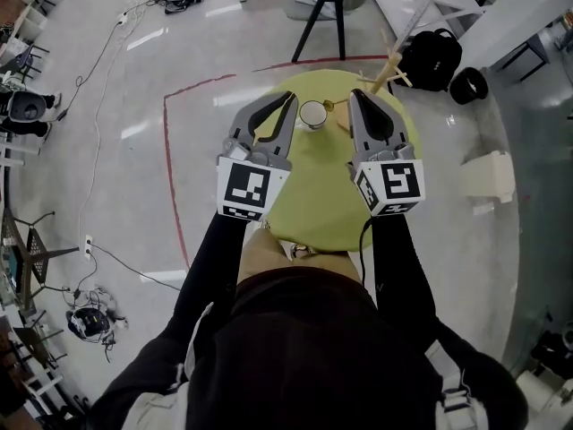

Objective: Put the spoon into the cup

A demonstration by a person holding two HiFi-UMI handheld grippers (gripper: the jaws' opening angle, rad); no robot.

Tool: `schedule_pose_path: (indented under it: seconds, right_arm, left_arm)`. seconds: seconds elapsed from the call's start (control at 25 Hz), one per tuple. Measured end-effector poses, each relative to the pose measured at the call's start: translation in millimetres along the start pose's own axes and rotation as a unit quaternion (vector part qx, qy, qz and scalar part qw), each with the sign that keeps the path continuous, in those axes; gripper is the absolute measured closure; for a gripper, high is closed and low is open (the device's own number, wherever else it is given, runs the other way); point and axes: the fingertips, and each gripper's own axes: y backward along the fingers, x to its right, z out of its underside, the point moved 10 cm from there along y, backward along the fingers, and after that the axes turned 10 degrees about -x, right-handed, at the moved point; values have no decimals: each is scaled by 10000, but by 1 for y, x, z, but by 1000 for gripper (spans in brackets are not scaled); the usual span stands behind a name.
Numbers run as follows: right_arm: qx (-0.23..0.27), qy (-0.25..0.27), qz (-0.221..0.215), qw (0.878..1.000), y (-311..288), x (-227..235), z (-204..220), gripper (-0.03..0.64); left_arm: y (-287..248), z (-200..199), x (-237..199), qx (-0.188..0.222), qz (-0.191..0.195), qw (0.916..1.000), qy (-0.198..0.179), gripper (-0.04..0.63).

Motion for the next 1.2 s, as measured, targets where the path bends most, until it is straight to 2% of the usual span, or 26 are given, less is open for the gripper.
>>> schedule_pose_path:
  seconds: [0.36, 0.6, 0.8, 1.04, 1.2]
  right_arm:
    - [-664, -143, -76, 9977, -49, 4, 59, 588]
    - [-1162, -158, -17, 9931, -73, -5, 100, 588]
    - [-1360, -321, 11, 9902, -83, -6, 119, 588]
    - [-1637, -300, 17, 9861, -86, -9, 134, 588]
    - [-1861, -9, 71, 9825, -86, -14, 144, 588]
  left_arm:
    - [-15, 19, -4, -245, 167, 9996, 42, 574]
    - [-8, 45, -13, -515, 207, 9984, 142, 573]
    - [-7, 63, -18, -773, 269, 9963, 249, 573]
    - [-7, 77, -21, -871, 334, 9948, 410, 574]
    - [-9, 86, -21, -988, 367, 9934, 459, 573]
